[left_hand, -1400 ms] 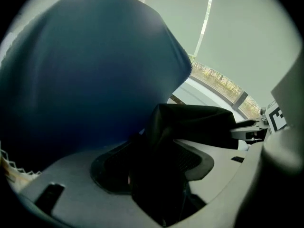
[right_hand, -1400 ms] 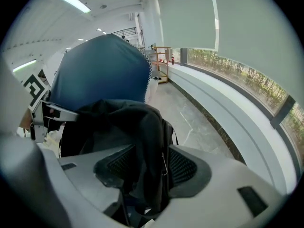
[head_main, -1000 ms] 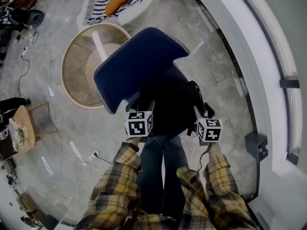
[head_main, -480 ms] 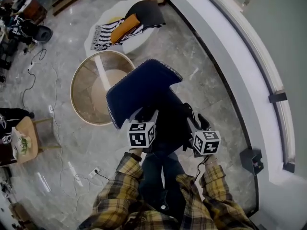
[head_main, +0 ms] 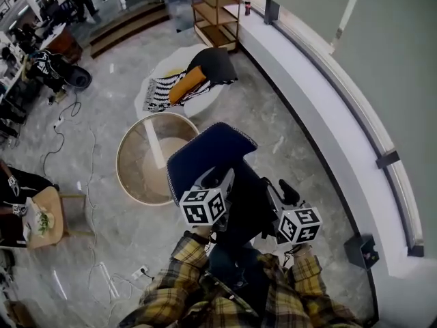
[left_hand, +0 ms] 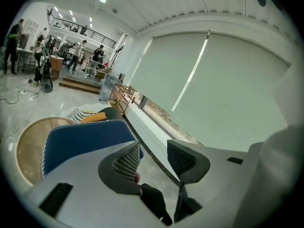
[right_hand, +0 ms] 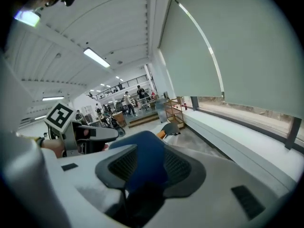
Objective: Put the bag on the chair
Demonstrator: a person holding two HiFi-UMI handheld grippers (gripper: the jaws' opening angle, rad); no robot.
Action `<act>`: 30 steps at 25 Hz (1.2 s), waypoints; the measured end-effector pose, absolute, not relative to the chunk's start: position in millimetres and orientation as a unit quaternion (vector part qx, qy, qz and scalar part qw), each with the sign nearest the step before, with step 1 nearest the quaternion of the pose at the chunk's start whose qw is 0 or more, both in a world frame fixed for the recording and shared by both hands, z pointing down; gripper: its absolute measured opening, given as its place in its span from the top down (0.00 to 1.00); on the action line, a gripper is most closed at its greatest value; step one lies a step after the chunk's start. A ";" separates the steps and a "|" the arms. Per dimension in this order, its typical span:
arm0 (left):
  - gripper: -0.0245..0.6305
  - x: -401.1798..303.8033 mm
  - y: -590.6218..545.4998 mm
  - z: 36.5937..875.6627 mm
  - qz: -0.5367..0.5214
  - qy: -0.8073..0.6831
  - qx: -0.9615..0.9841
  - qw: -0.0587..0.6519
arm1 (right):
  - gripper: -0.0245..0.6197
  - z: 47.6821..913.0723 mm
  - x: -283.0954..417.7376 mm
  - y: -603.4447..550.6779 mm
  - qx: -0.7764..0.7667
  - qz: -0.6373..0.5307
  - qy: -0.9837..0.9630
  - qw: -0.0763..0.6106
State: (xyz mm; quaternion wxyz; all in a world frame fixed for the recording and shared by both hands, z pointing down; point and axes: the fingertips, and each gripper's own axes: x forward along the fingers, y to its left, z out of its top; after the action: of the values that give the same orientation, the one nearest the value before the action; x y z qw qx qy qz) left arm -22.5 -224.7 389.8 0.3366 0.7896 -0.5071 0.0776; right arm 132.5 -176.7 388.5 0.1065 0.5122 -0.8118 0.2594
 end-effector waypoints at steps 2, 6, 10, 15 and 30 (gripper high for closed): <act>0.70 -14.4 -222.4 369.4 0.068 -0.500 0.800 0.324 | 0.71 362.5 130.5 -177.4 0.505 0.252 -0.821 0.080; 0.76 10.1 -210.6 328.7 0.078 -0.475 0.835 0.265 | 0.76 318.2 123.7 -173.0 0.487 0.232 -0.841 0.046; 0.82 32.1 -192.6 292.6 0.081 -0.442 0.867 0.214 | 0.81 284.0 115.5 -164.9 0.475 0.192 -0.858 0.034; 0.89 53.0 -167.6 265.5 0.081 -0.406 0.892 0.180 | 0.87 262.5 110.0 -147.0 0.464 0.134 -0.873 0.067; 0.93 68.7 -133.7 253.8 0.090 -0.341 0.918 0.181 | 0.94 250.9 129.6 -124.2 0.467 0.125 -0.872 0.070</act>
State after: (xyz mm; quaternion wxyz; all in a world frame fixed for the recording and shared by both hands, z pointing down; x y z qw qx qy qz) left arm 68.7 -133.7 253.8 0.1807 0.9183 -0.3406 0.0900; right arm 129.6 -124.2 250.9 0.0700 0.4671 -0.8725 0.1253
